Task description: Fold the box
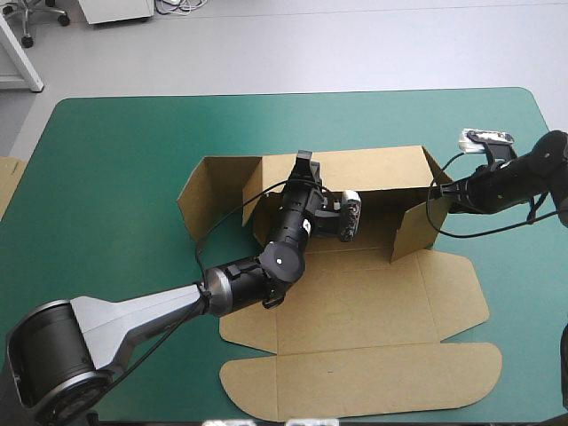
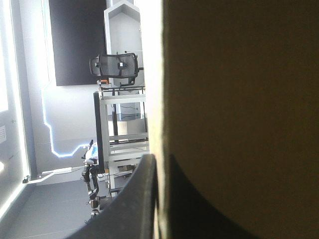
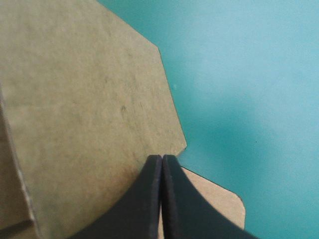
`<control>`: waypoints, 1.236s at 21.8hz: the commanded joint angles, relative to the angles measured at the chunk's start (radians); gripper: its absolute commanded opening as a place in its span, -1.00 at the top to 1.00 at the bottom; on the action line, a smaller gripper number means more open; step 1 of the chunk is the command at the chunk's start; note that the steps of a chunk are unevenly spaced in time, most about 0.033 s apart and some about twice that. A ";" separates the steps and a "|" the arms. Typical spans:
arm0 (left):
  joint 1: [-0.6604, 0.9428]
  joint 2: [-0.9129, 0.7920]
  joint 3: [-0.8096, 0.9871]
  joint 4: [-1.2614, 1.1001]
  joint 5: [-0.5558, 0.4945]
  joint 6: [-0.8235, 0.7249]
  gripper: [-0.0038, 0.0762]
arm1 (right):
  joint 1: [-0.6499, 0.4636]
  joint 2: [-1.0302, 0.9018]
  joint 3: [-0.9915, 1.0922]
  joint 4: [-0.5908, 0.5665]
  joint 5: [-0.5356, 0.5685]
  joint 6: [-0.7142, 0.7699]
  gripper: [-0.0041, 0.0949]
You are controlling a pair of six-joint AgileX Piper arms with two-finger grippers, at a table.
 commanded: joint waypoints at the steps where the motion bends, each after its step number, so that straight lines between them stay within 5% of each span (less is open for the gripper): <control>1: 0.005 -0.036 -0.021 -0.002 0.036 -0.004 0.93 | 0.000 -0.051 -0.004 0.027 -0.027 -0.083 0.88; 7: 0.005 -0.036 -0.021 -0.001 0.036 -0.004 0.93 | 0.000 -0.052 -0.004 0.068 -0.009 -0.247 0.18; 14: 0.005 -0.036 -0.021 -0.001 0.034 -0.004 0.93 | 0.000 -0.052 -0.004 0.166 0.062 -0.430 0.13; 18: 0.005 -0.036 -0.021 -0.001 0.032 -0.004 0.93 | 0.016 -0.052 -0.004 0.200 0.087 -0.440 -0.18; 27: 0.005 -0.036 -0.021 -0.001 0.032 -0.004 0.93 | 0.138 -0.055 -0.004 0.114 0.109 -0.399 -0.18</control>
